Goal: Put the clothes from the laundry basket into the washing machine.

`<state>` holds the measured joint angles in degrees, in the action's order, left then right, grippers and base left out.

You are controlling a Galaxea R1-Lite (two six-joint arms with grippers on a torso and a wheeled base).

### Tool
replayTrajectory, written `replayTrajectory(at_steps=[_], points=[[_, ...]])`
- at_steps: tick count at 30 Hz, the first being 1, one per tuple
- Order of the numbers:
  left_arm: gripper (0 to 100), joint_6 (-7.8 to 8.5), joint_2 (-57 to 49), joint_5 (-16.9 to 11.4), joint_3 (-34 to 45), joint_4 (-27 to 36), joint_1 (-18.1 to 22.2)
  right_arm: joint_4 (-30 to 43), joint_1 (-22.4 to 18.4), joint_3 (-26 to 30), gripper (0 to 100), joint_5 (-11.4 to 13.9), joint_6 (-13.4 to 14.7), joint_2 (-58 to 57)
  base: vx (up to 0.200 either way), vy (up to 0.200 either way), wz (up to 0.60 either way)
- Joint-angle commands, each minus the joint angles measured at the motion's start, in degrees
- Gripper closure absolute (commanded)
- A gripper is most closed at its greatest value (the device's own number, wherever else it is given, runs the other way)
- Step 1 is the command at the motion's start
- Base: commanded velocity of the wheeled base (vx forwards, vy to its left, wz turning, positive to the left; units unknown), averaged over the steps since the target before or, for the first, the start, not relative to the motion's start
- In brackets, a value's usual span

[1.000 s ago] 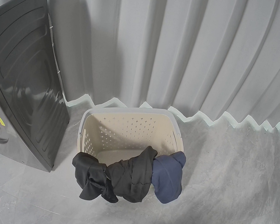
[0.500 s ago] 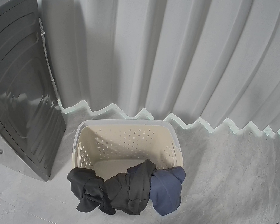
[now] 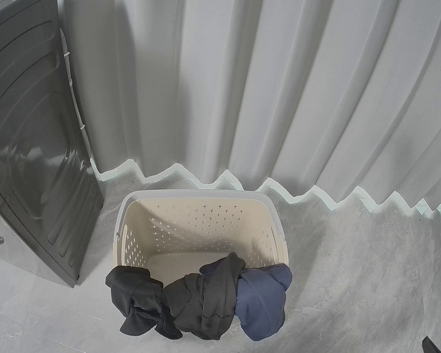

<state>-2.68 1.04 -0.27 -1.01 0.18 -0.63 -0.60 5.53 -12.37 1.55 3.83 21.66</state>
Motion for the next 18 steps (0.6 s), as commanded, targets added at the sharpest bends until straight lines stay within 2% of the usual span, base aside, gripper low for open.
replayTrajectory(at_steps=[1, 6, 8, 18], points=[[0, -0.04, -0.95, 0.0, 0.84, -0.01, 0.02, -5.91, 1.85, 1.04, 0, 2.49, 3.38, 19.56, 0.0, 0.0, 0.0], [0, -0.04, -0.95, 0.0, 0.84, 0.08, 0.02, -10.65, 2.02, 1.3, 0, 3.55, 3.99, 28.61, 0.0, 0.0, 0.0], [0, -0.04, -0.95, 0.0, 0.84, -0.01, 0.02, -13.11, 2.2, 1.12, 0, 4.69, 3.64, 32.39, 0.0, 0.0, 0.0], [0, -0.04, -0.95, 0.0, 0.84, 0.08, 0.02, -17.95, 6.33, 0.77, 0, 4.25, 3.55, 42.41, 0.0, 0.0, 0.0]])
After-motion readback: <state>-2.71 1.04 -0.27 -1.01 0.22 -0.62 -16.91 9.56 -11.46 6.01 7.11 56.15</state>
